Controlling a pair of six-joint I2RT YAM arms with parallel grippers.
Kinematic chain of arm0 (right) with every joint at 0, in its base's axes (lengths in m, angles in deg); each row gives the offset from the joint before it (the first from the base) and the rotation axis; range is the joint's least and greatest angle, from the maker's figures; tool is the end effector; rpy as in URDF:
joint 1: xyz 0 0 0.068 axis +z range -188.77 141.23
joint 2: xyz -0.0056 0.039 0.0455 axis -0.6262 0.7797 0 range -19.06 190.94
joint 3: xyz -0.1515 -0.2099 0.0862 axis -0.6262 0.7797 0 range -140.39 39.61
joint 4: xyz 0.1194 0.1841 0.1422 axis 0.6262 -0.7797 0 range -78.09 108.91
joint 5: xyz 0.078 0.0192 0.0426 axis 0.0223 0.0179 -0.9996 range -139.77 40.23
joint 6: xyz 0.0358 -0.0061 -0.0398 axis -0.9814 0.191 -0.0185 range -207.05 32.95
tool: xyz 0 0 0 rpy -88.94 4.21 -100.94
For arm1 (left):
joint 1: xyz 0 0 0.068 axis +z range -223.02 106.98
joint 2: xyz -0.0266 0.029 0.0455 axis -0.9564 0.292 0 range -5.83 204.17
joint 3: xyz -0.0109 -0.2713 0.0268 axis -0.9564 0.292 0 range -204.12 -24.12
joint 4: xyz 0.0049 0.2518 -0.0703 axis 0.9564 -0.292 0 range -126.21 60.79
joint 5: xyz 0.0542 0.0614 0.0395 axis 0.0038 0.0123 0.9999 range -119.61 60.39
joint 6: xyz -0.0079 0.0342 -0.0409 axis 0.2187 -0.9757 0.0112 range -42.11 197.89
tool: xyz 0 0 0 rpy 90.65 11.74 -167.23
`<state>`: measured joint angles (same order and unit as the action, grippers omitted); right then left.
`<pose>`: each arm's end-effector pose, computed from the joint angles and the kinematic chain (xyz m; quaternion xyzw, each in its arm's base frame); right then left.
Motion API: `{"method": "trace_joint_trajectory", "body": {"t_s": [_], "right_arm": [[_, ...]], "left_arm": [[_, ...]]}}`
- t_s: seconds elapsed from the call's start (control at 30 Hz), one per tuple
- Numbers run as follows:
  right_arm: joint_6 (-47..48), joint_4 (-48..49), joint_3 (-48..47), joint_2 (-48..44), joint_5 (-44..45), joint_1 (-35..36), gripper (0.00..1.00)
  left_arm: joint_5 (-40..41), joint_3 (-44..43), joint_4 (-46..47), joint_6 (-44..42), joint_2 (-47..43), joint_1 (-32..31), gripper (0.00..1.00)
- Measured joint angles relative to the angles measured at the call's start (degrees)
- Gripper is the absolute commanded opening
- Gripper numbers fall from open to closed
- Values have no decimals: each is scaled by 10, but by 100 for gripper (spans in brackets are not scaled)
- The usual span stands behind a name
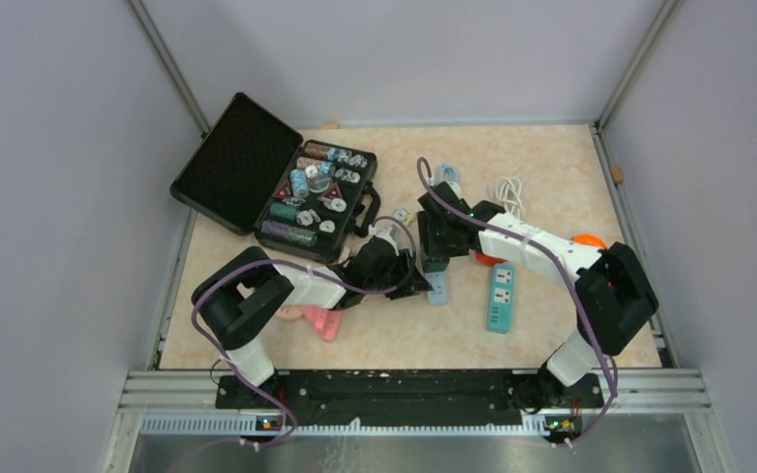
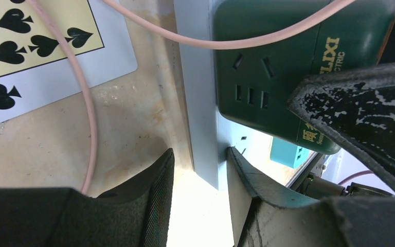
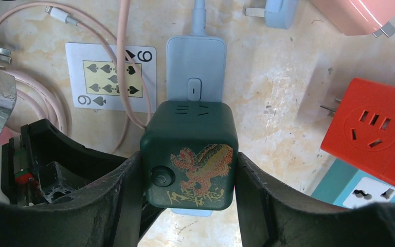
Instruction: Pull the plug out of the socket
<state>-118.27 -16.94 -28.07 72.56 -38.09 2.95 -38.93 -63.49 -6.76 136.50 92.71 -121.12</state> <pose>0.2516 0.2146 0.2388 -0.0614 0.9589 0.0751 0.2668 0.2119 -0.2448 0.1297 -0.0453 0.8905 -0.4019 0.2085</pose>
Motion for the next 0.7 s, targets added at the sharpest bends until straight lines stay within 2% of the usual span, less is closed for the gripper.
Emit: {"method": "trace_joint_trajectory", "body": {"t_s": [0.27,0.47,0.6,0.7], "right_arm": [[1,65,39,-1,18,3,0],[-1,65,42,-4,44,12,0],[-10,44,28,4,59,15,39],[-11,44,28,4,53,13,53]], "left_arm": [[-3,-4,0,3,7,5,38],[-3,-4,-1,11,7,5,37],[-4,-4,-1,14,7,5,37],[-4,-4,0,15,7,5,38]]}}
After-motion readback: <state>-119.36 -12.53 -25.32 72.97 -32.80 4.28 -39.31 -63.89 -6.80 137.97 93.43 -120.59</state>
